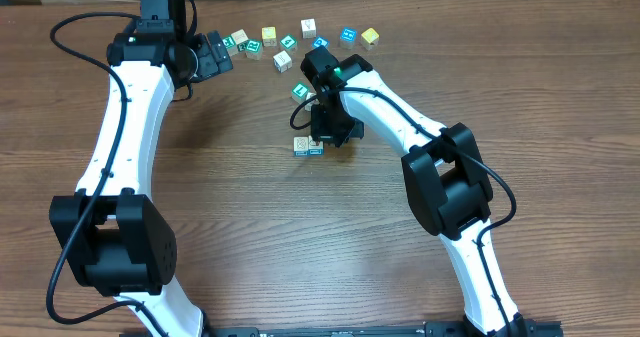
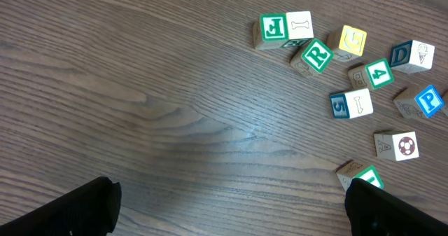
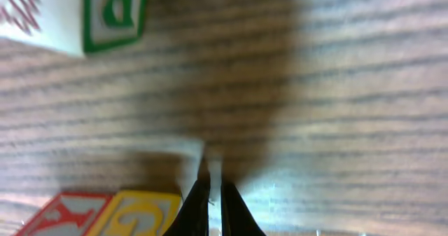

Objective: Form a horizontal line

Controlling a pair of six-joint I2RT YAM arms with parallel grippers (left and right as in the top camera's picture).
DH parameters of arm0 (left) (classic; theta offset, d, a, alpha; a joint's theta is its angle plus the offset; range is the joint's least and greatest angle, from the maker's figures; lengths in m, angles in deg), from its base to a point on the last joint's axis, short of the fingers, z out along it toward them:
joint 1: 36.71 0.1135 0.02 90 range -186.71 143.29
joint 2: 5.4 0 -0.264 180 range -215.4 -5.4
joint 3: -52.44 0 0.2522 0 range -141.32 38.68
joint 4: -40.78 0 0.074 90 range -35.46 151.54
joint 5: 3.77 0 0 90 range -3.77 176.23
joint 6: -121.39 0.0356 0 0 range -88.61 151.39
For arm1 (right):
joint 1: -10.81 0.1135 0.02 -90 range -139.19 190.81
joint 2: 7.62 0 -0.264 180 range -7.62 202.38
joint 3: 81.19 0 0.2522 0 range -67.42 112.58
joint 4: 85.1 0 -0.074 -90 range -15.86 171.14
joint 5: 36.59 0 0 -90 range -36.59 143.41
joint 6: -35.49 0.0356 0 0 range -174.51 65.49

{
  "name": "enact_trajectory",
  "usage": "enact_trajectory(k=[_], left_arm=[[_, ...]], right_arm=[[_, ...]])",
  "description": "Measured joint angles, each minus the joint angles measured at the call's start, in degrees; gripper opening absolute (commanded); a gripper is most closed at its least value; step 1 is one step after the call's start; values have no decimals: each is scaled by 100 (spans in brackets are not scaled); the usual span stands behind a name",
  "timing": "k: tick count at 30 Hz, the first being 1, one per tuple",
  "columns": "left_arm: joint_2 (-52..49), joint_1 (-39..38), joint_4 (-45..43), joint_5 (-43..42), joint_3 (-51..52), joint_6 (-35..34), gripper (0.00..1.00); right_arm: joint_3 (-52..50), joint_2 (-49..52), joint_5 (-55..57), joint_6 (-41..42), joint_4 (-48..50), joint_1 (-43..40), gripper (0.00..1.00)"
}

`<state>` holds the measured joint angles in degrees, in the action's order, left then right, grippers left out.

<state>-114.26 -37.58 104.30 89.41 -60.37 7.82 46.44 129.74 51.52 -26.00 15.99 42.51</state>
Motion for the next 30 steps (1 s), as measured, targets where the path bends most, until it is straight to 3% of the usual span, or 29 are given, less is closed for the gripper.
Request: enact_trajectory(k=[10,30], left_arm=[[0,0,0,0,0,0,100],[0,0,0,0,0,0,100]], right_arm=[[0,0,90,-13,748,2,4],[0,0,-133,-157,769,20,4]])
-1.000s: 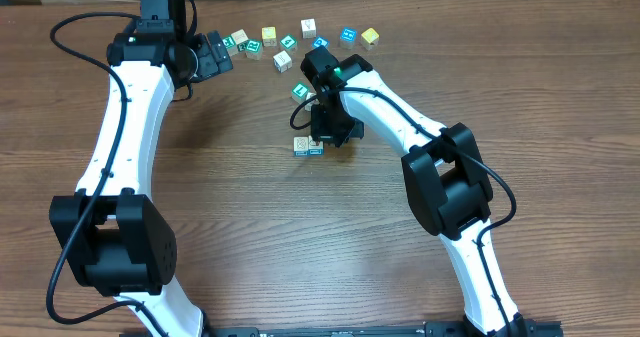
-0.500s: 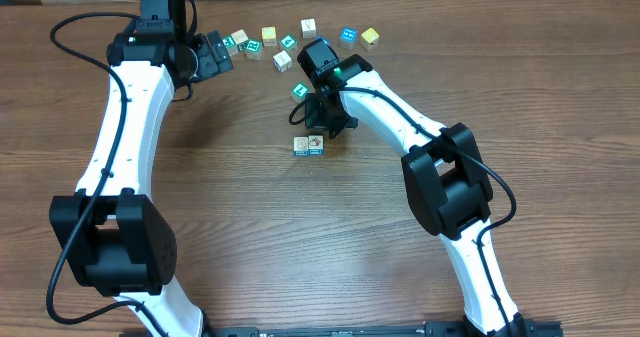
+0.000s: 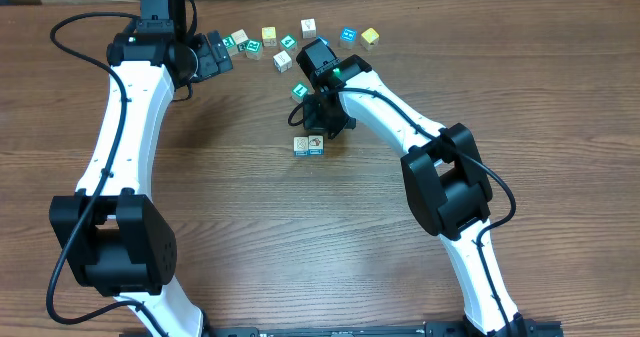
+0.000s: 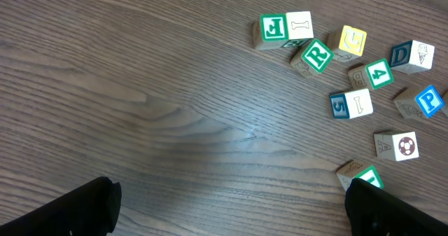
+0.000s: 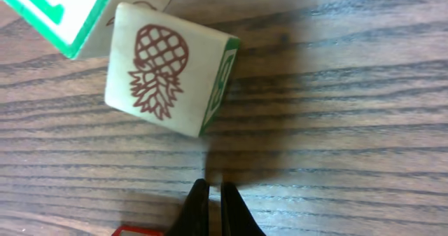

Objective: Form a horizontal line

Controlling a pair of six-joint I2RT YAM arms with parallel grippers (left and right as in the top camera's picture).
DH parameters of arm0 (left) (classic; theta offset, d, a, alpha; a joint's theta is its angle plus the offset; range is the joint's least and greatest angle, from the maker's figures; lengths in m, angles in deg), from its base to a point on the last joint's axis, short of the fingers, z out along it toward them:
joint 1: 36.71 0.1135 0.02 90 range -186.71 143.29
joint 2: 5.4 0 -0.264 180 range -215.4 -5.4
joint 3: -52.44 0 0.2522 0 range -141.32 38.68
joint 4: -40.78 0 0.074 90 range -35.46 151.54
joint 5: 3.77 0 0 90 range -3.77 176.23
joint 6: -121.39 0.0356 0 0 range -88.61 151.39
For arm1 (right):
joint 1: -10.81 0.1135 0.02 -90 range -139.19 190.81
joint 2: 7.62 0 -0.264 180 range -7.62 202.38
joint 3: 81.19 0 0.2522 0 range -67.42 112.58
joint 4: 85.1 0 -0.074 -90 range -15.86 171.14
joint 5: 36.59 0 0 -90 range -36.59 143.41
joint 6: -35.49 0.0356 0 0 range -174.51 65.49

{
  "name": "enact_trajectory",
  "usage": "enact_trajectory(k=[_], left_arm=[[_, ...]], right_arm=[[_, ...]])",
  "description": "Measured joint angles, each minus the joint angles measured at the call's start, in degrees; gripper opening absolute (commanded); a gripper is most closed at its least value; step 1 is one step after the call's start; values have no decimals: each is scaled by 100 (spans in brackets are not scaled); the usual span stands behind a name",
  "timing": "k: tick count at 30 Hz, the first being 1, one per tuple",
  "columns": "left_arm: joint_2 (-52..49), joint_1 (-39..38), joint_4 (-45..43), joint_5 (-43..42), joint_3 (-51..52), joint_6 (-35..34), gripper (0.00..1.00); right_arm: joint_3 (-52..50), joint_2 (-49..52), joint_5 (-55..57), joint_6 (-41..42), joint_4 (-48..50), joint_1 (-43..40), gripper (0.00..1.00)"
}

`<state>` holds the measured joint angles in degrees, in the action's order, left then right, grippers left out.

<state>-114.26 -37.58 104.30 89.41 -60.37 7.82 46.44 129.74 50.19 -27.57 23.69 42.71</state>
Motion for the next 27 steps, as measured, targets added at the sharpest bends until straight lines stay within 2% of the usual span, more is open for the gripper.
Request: enact_trajectory(k=[27], left_arm=[[0,0,0,0,0,0,100]], right_arm=[[0,0,-393,0,-59,0,4]])
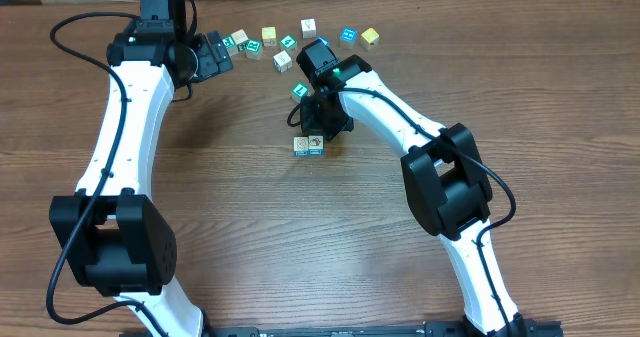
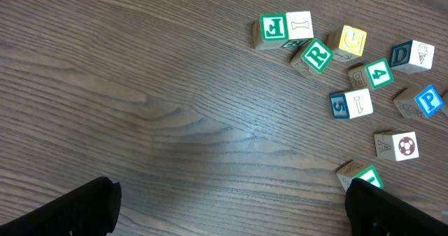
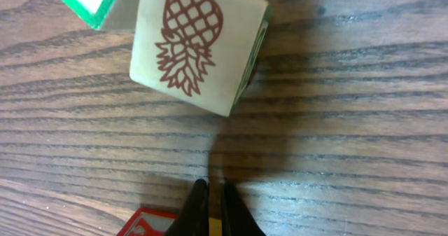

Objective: Form a horizontal line

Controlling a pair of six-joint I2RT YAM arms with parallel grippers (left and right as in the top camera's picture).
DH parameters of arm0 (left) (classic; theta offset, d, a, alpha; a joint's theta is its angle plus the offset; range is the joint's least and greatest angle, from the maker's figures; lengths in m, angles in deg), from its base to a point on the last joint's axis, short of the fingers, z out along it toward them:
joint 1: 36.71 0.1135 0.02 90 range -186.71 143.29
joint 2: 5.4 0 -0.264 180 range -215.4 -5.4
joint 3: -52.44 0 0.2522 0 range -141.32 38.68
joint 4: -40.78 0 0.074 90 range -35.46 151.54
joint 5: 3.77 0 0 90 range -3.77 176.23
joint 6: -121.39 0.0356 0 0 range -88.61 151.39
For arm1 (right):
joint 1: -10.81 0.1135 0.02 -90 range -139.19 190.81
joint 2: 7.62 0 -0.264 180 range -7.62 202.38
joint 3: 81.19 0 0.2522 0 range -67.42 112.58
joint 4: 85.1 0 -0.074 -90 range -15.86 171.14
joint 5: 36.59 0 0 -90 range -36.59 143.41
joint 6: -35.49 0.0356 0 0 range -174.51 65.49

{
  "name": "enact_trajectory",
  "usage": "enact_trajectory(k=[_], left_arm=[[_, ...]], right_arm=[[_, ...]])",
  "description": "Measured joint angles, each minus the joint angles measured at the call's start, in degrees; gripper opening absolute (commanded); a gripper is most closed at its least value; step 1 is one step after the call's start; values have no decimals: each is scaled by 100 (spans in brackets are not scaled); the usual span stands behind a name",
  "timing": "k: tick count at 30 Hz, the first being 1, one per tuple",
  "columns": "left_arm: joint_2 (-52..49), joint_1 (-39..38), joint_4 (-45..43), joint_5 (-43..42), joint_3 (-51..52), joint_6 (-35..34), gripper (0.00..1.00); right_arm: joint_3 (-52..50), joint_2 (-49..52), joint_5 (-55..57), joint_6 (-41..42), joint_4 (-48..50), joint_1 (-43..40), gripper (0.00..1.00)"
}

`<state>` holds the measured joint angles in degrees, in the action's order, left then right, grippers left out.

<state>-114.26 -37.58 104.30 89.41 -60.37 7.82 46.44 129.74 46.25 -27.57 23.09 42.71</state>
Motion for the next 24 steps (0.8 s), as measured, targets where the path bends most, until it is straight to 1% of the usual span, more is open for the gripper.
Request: enact_trajectory(k=[24], left_arm=[[0,0,0,0,0,0,100]], right_arm=[[0,0,-17,0,-118,2,4]])
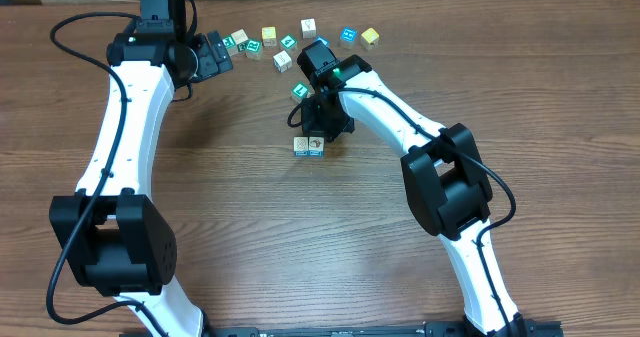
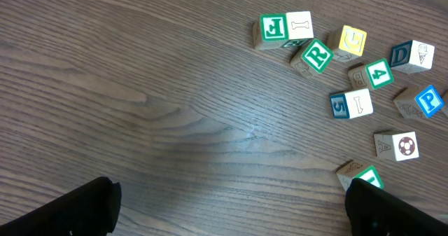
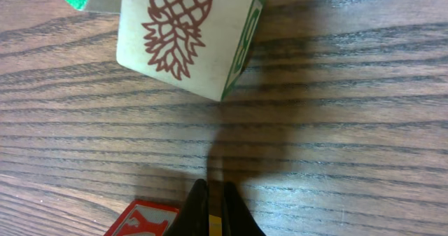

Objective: Form a horizontal line

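Two blocks (image 1: 308,146) lie side by side at mid-table. Just behind them is my right gripper (image 1: 319,127), low over the wood. In the right wrist view it (image 3: 210,197) is shut and holds nothing; a red-faced block (image 3: 143,220) sits at its lower left, a pineapple block (image 3: 187,34) ahead of it, and a green-edged block beyond. Several loose letter blocks (image 1: 285,43) are scattered at the back. My left gripper (image 1: 212,57) hovers left of them, open and empty (image 2: 231,211), with the blocks (image 2: 318,54) at the upper right of its view.
A single green-topped block (image 1: 300,90) lies between the back scatter and the pair, next to the right arm's wrist. The right arm (image 1: 400,127) stretches across the table's right half, the left arm (image 1: 130,107) along the left side.
In the right wrist view the pineapple block sits a little higher and further left, and more of the red block shows. The overhead view shows no change. The left arm is still.
My right gripper was shut, low at the right end of the block pair, a green R block ahead. Then it stood further back, behind the pair, facing a pineapple block. It has stayed shut there with small shifts. The left gripper stayed open and still.
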Controlling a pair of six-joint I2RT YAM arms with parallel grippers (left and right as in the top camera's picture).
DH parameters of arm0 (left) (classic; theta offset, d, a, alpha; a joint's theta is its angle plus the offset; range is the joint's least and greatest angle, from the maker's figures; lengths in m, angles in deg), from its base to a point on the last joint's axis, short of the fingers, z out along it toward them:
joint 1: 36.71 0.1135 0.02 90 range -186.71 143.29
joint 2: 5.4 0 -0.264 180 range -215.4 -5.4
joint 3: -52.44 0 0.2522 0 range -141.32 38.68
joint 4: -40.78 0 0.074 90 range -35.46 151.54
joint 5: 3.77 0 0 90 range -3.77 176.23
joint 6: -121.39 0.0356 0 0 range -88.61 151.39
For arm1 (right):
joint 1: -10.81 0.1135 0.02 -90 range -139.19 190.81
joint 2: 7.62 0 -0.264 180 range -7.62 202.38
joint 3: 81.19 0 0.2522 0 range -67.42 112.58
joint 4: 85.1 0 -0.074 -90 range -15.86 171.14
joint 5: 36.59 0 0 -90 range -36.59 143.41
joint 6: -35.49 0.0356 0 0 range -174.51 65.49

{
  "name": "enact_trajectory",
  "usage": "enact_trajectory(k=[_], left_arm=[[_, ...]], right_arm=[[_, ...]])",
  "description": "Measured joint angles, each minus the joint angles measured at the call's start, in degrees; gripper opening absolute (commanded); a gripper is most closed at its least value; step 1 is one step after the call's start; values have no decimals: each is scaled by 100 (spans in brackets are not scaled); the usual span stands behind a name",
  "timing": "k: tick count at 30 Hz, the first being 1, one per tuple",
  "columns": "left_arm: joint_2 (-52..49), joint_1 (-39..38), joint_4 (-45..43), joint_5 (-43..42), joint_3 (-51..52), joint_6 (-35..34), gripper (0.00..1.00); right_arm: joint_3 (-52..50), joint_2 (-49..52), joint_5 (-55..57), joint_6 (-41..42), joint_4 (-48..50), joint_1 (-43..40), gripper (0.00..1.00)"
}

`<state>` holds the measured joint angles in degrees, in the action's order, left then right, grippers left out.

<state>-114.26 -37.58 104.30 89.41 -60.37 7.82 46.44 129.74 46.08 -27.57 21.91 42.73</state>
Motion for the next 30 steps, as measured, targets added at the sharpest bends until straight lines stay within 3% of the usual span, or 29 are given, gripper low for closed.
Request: enact_trajectory(k=[30], left_arm=[[0,0,0,0,0,0,100]], right_arm=[[0,0,55,0,221,11,4]])
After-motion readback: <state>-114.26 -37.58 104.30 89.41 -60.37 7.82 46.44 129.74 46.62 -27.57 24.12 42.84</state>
